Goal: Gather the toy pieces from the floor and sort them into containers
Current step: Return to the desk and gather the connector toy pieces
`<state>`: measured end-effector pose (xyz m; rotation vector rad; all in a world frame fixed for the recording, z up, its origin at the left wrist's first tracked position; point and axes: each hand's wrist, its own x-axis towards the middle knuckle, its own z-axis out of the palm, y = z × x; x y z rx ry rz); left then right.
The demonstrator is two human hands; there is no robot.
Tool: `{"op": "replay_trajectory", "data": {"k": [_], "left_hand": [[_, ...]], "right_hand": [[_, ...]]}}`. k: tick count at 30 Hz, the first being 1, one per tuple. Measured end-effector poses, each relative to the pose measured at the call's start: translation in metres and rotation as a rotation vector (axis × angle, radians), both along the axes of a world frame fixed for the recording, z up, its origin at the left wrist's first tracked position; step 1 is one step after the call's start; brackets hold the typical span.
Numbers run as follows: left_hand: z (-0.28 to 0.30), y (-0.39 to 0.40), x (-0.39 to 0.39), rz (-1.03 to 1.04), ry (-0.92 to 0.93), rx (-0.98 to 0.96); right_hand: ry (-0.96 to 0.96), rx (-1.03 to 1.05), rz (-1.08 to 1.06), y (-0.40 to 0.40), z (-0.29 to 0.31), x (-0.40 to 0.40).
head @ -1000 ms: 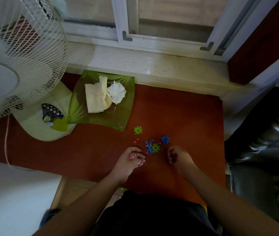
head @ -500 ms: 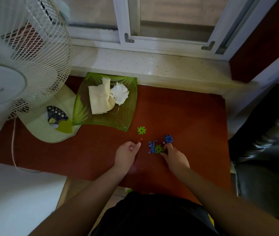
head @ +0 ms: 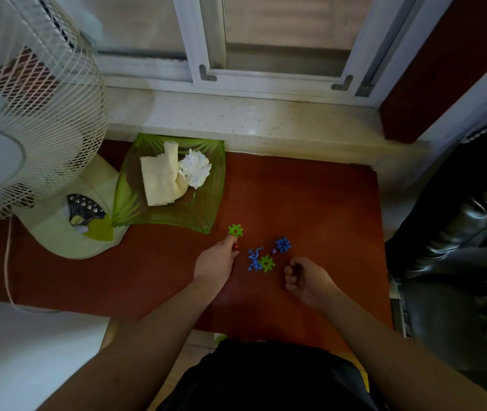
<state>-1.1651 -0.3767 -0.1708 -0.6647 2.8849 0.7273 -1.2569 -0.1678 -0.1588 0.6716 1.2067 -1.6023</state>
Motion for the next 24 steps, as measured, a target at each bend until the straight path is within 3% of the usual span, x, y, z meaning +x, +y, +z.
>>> {"op": "replay_trajectory", "data": {"k": [7,11,15,19,24], "left_hand": [[0.003,0.000,-0.015,-0.195,-0.171,-0.151],[0.006,0.001,-0.023,-0.188,-0.264,-0.217],[0.024,0.013,-0.023,-0.177,-0.072,-0.060],[0.050,0.055,-0.019,-0.430,0.223,0.035],[0.054,0.080,-0.022,-0.449,0.083,0.075]], "right_hand": [[-0.091,-0.087,-0.161,0.005,0.000,0.011],[-0.090,-0.099,-0.237,0.001,-0.001,0.012],[-0.122,-0.186,-0.298,-0.006,-0.003,0.012],[-0.155,-0.309,-0.331,-0.015,-0.001,0.015],[-0.125,-0.328,-0.294,-0.016,0.003,0.015]]}}
